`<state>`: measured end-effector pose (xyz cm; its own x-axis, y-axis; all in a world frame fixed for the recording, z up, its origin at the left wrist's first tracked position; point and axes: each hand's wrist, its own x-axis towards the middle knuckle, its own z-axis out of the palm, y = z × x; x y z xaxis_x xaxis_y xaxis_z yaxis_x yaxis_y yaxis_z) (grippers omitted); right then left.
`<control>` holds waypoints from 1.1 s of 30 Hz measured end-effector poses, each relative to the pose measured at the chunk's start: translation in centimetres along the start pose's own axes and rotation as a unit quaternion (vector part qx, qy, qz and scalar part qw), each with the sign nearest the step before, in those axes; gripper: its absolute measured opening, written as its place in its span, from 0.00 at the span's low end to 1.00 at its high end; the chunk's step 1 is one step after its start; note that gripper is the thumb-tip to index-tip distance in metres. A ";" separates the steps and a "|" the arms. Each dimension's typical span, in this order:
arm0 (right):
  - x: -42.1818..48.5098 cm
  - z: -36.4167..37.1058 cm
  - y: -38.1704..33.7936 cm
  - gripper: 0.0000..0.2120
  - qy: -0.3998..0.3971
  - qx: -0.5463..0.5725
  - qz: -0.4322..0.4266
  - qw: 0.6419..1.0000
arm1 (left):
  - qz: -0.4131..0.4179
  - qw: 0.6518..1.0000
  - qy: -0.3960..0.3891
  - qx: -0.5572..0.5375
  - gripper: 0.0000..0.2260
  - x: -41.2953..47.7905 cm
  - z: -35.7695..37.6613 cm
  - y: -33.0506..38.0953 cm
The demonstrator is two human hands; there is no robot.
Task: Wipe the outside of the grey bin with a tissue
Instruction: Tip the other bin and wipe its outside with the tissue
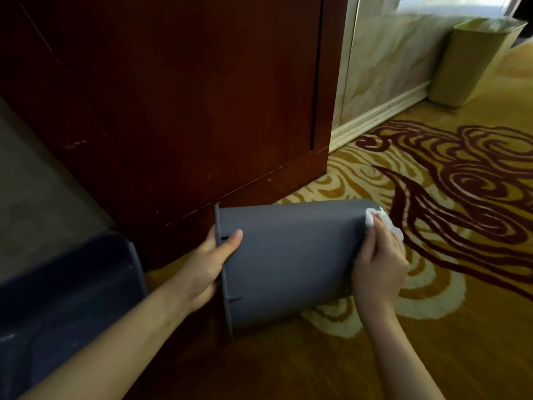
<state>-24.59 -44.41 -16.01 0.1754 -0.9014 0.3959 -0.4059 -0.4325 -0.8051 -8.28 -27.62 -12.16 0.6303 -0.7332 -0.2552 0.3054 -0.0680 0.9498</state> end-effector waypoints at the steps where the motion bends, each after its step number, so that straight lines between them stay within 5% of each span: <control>1: -0.2 0.3 -1.1 0.16 0.004 0.014 -0.018 1.000 | -0.001 1.000 0.002 -0.004 0.13 -0.1 0.1 0.0; 5: -2.5 3.6 -6.9 0.15 -0.158 -0.006 -0.235 0.959 | 0.002 1.000 0.007 -0.008 0.18 -0.7 0.3 -0.3; 9: -2.6 5.4 -7.0 0.16 -0.242 -0.046 -0.278 0.928 | 0.004 1.000 0.004 -0.011 0.14 -0.8 0.0 -0.3; 18: 3.5 -1.4 4.3 0.17 -0.118 -0.033 -0.041 0.992 | -0.039 0.997 0.011 -0.062 0.13 -0.7 0.1 -0.4; 24: 3.8 -3.6 5.5 0.13 -0.055 0.142 0.196 0.969 | -0.014 1.000 0.024 -0.002 0.08 -0.9 0.9 0.4; 28: 2.2 -4.5 2.8 0.15 -0.015 0.093 0.061 0.994 | 0.054 0.992 -0.028 0.114 0.12 -1.7 -0.1 2.6; 33: -4.0 -0.2 -0.3 0.15 -0.207 0.040 -0.117 0.970 | 0.078 0.962 -0.084 0.247 0.16 -2.7 -3.9 4.0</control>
<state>-25.37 -40.69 -17.24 0.6066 -0.7018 0.3735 -0.2437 -0.6114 -0.7528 -5.93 -23.27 -8.42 0.5043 -0.8566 -0.1087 -0.1859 -0.2306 0.9551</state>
